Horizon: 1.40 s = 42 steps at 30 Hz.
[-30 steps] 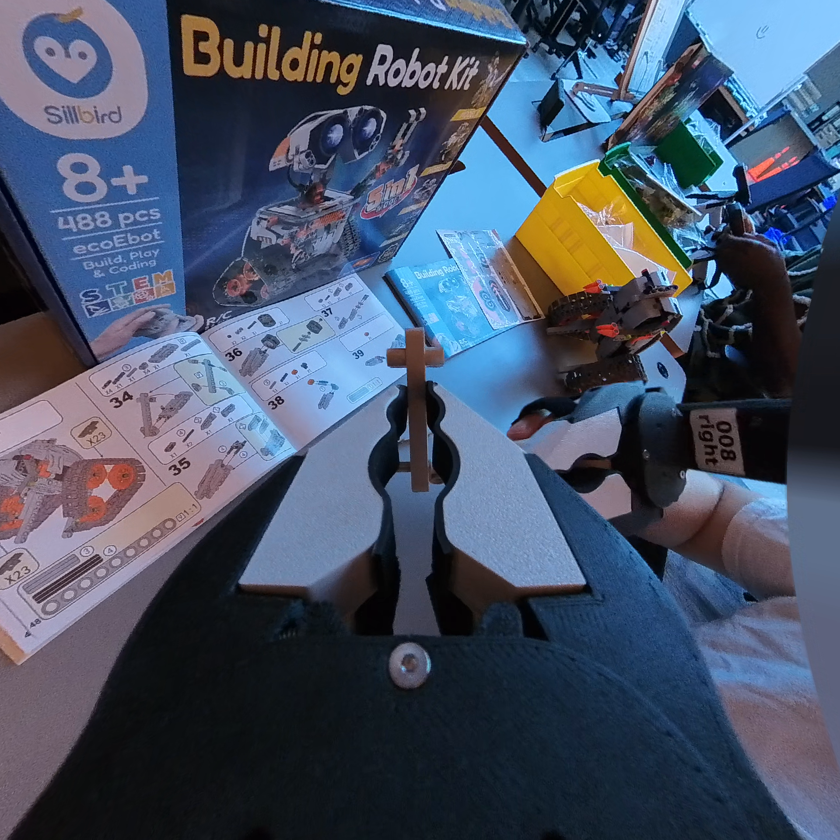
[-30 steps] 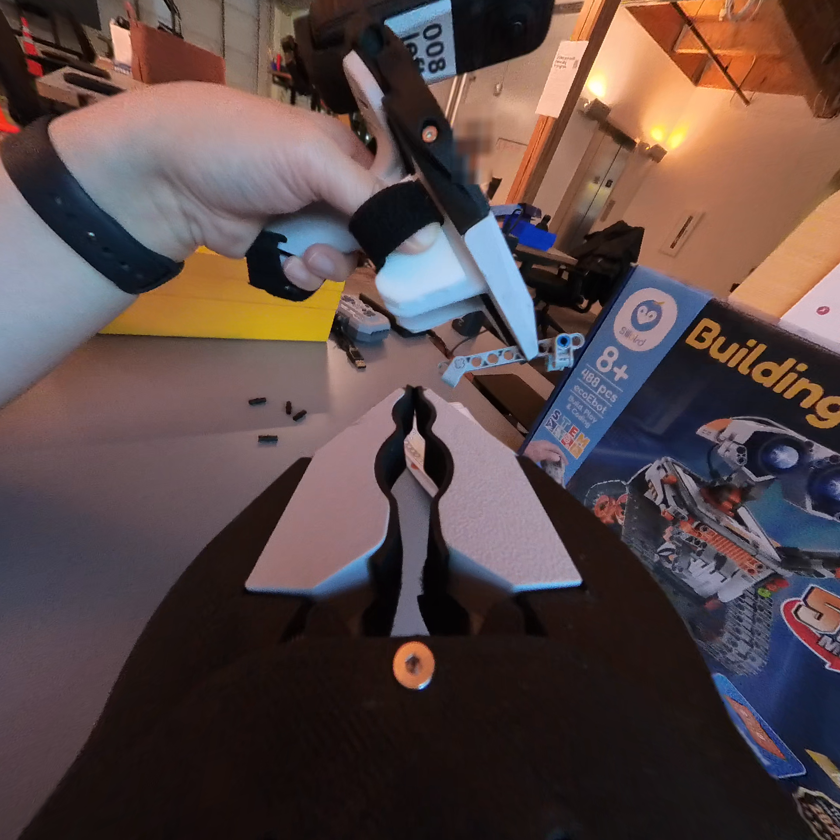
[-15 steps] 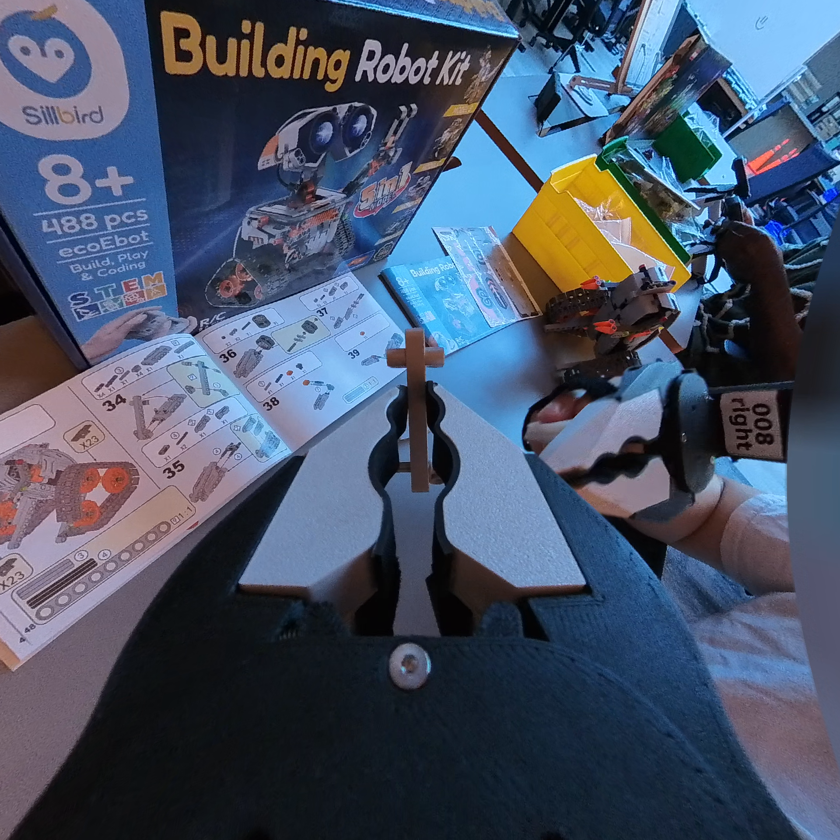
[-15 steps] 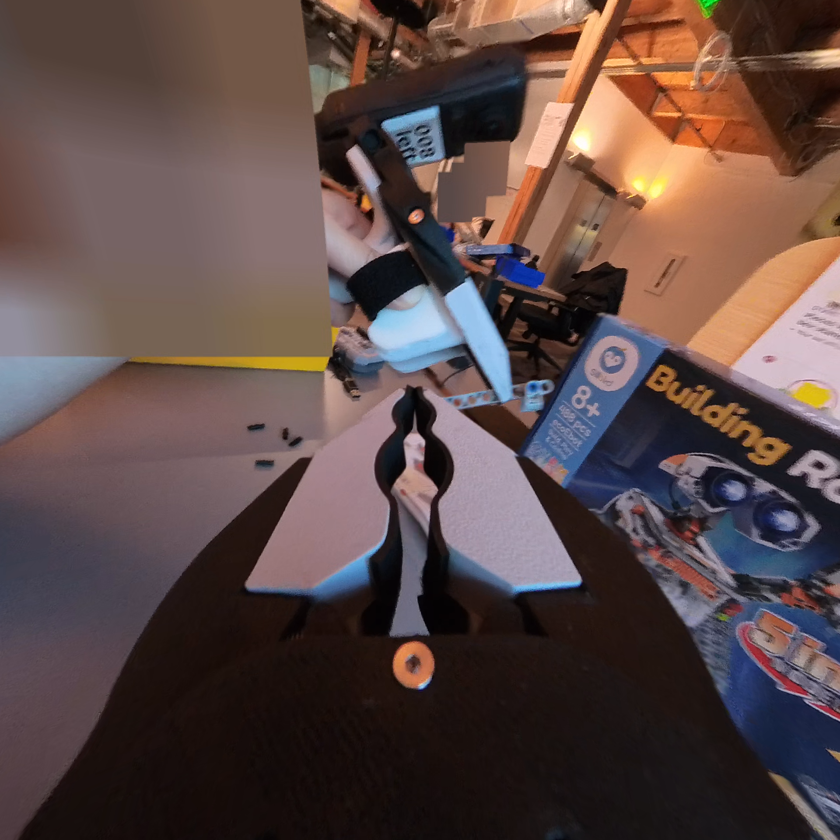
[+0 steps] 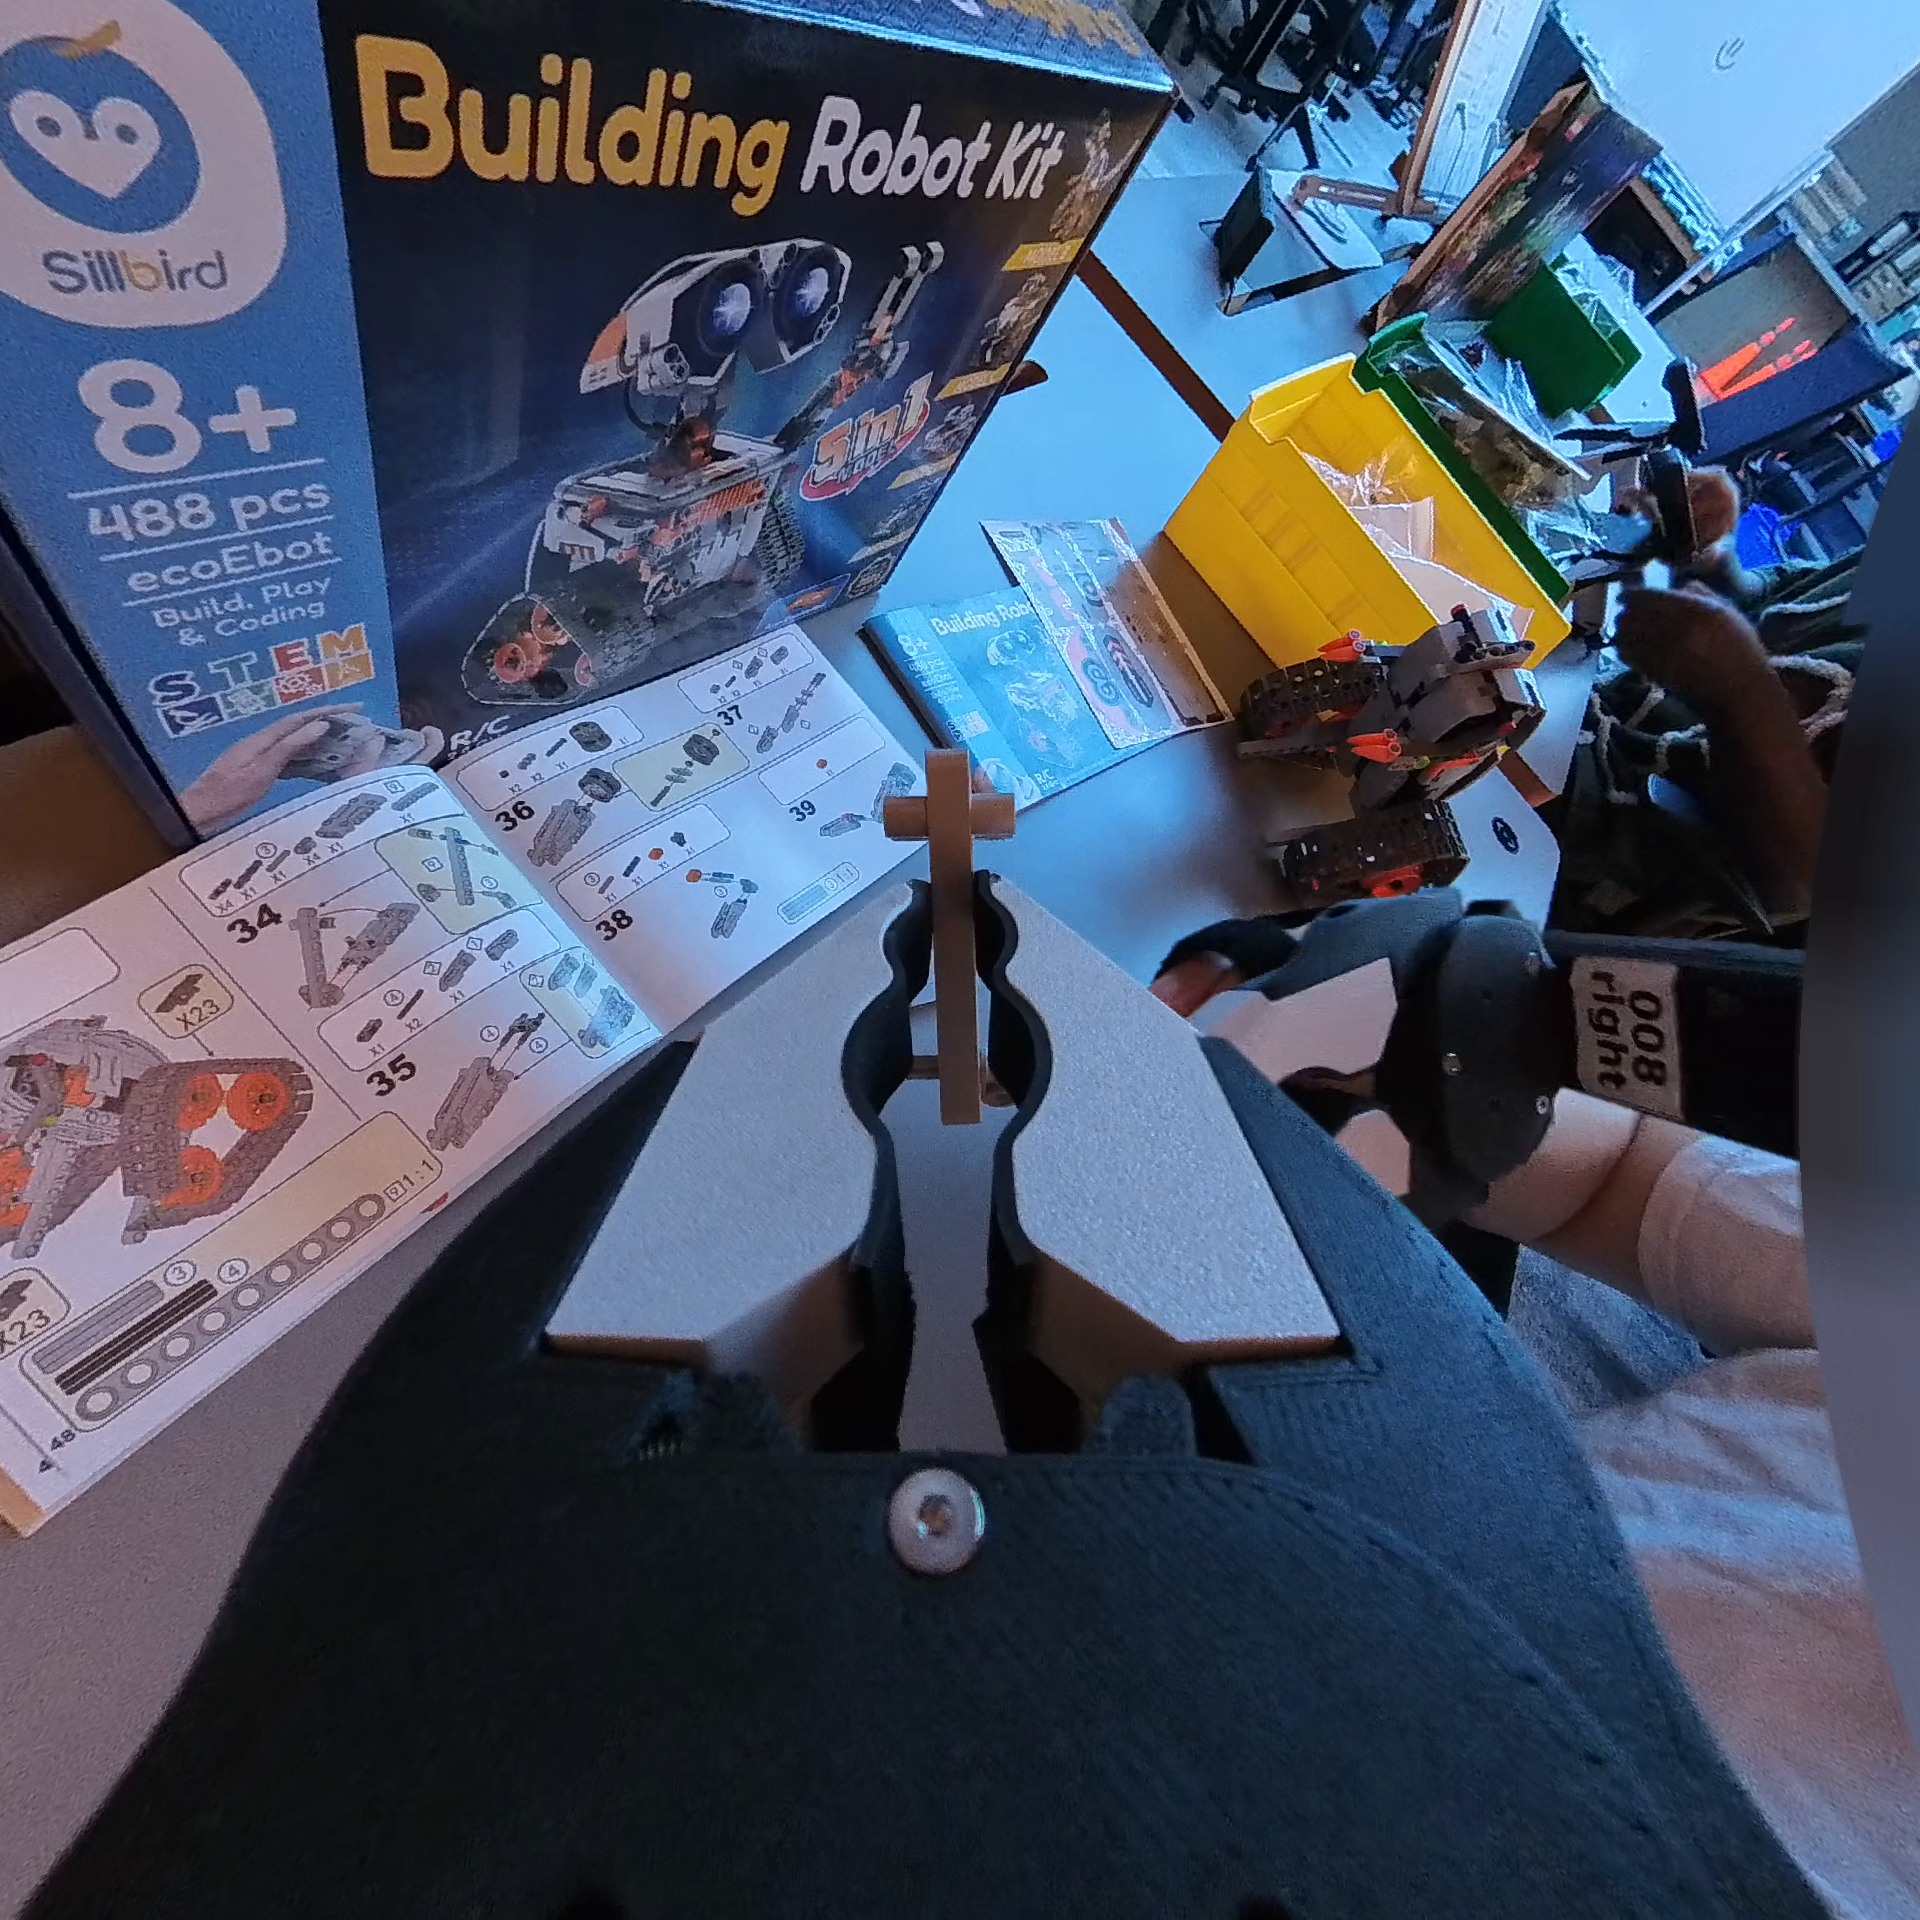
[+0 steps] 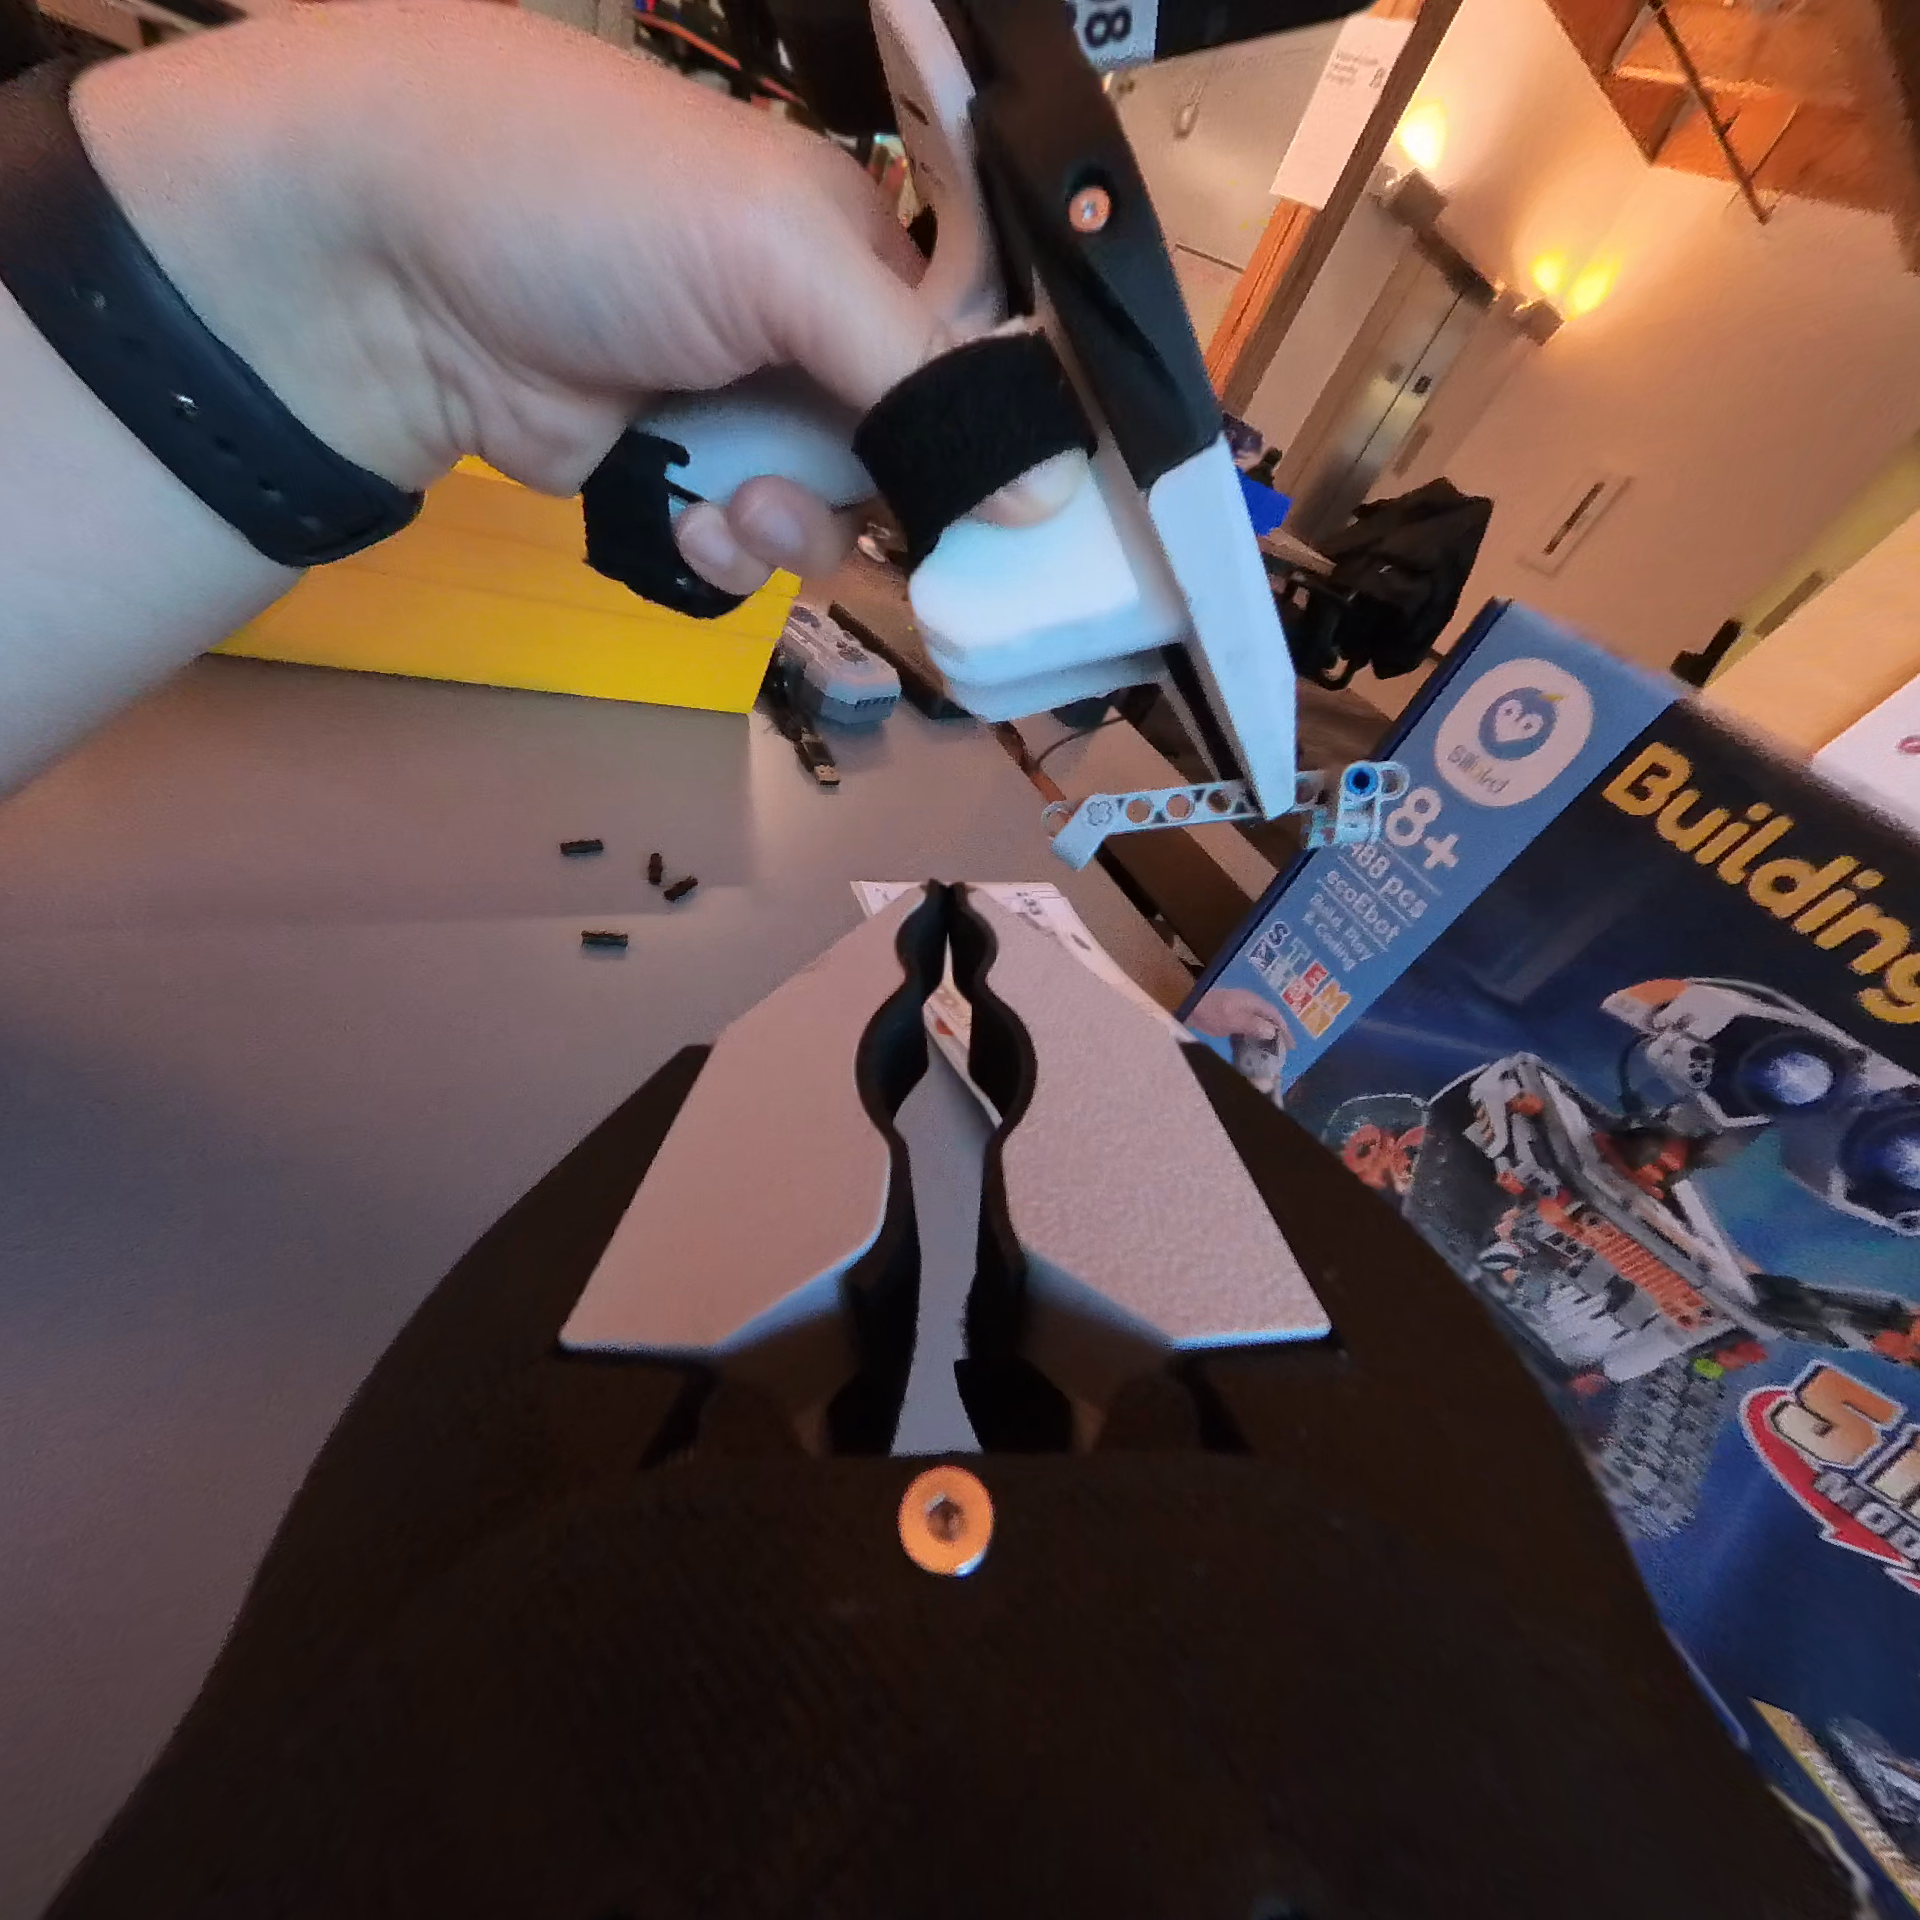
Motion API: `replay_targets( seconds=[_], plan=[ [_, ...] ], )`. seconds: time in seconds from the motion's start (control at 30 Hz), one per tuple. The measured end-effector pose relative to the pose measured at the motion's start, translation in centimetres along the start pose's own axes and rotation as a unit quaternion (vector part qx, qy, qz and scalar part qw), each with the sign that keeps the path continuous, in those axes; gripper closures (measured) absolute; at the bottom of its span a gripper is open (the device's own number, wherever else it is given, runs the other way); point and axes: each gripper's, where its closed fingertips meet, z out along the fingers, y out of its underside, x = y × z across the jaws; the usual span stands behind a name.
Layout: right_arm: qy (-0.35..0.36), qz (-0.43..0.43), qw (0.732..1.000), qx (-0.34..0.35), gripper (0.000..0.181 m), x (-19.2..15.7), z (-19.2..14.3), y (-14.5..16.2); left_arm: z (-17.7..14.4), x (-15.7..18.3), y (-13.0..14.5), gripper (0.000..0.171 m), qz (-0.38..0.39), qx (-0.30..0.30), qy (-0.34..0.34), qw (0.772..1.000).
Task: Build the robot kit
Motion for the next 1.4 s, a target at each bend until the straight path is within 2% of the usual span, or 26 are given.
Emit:
replay_targets(
  seconds=[0.33, 0.47, 0.5, 0.57, 0.6, 0.77, 1.0, 1.07, 1.23, 1.4],
  plan=[
    [0.018, 0.01, 0.999, 0.038, 0.181, 1.0, -1.0, -1.8, 0.1, 0.1, 0.1, 0.166, 0.002, -0.002, 0.0, 1.0],
    [0.04, 0.021, 0.998, 0.034, 0.181, 2.1, -1.2, -1.5, 0.1, 0.2, 0.0, 0.166, 0.002, -0.002, 0.001, 1.0],
    [0.045, 0.038, 0.998, 0.035, 0.18, 2.4, -1.2, -1.3, 0.1, 0.3, 0.0, 0.166, 0.002, -0.001, 0.002, 1.0],
    [0.048, 0.082, 0.995, 0.025, 0.162, 2.8, -0.8, -0.8, 0.3, 0.5, 0.0, 0.166, 0.003, -0.002, 0.004, 1.0],
    [0.04, 0.097, 0.994, 0.018, 0.159, 2.6, -0.6, -0.5, 0.5, 0.7, 0.1, 0.166, 0.005, -0.004, 0.005, 1.0],
    [0.051, 0.1, 0.994, 0.009, 0.171, 3.1, -0.6, -0.1, 1.5, 1.4, 0.6, 0.166, 0.016, -0.022, 0.011, 1.0],
    [0.033, 0.069, 0.997, 0.013, 0.168, 3.1, -1.1, -0.7, 1.1, 1.1, 0.6, 0.166, 0.014, -0.023, 0.007, 1.0],
    [0.037, 0.059, 0.997, 0.017, 0.168, 4.1, -1.8, -1.1, 0.5, 0.5, 0.5, 0.166, 0.009, -0.017, 0.002, 1.0],
    [0.121, 0.046, 0.992, -0.002, 0.175, 9.2, -4.3, -0.1, -2.0, -1.4, -0.3, 0.166, -0.011, 0.012, -0.024, 1.0],
    [0.143, 0.056, 0.988, -0.003, 0.177, 10.6, -5.2, 0.2, -3.0, -2.0, -0.5, 0.166, -0.017, 0.021, -0.033, 0.999]
  ],
)
